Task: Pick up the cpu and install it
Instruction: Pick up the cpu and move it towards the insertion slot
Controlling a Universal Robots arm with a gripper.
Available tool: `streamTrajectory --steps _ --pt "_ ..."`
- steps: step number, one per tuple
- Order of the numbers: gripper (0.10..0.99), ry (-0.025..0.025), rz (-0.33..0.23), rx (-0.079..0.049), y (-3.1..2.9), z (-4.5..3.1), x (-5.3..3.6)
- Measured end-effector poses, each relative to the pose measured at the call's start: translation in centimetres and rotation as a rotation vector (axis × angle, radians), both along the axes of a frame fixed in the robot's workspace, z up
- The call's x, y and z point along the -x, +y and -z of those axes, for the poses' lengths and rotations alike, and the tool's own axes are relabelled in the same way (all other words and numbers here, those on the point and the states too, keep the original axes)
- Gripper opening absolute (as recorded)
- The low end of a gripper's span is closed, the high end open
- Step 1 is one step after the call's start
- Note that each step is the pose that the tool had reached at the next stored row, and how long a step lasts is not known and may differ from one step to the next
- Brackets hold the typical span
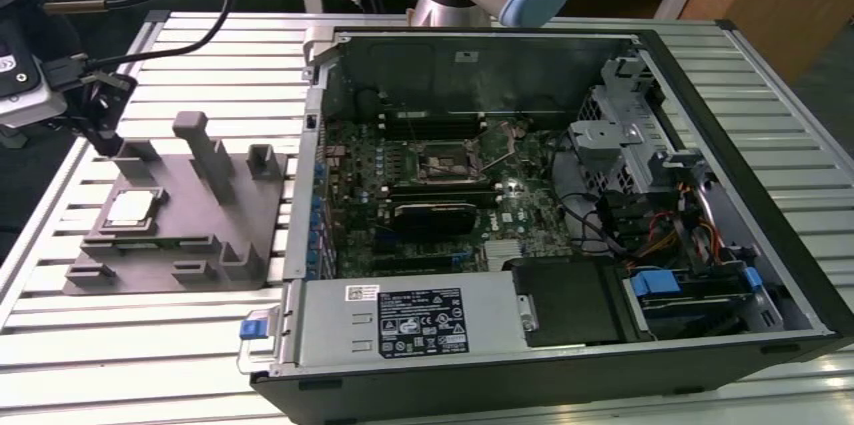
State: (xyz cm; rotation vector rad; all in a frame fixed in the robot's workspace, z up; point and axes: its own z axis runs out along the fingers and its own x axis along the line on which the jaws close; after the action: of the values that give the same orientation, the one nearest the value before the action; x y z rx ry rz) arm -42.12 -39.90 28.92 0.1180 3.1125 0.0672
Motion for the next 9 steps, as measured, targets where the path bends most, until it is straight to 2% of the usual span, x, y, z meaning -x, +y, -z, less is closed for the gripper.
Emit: streamTrajectory --steps 9 --pt "0.106 0.0 0.0 0.0 0.0 0.5 0.25"
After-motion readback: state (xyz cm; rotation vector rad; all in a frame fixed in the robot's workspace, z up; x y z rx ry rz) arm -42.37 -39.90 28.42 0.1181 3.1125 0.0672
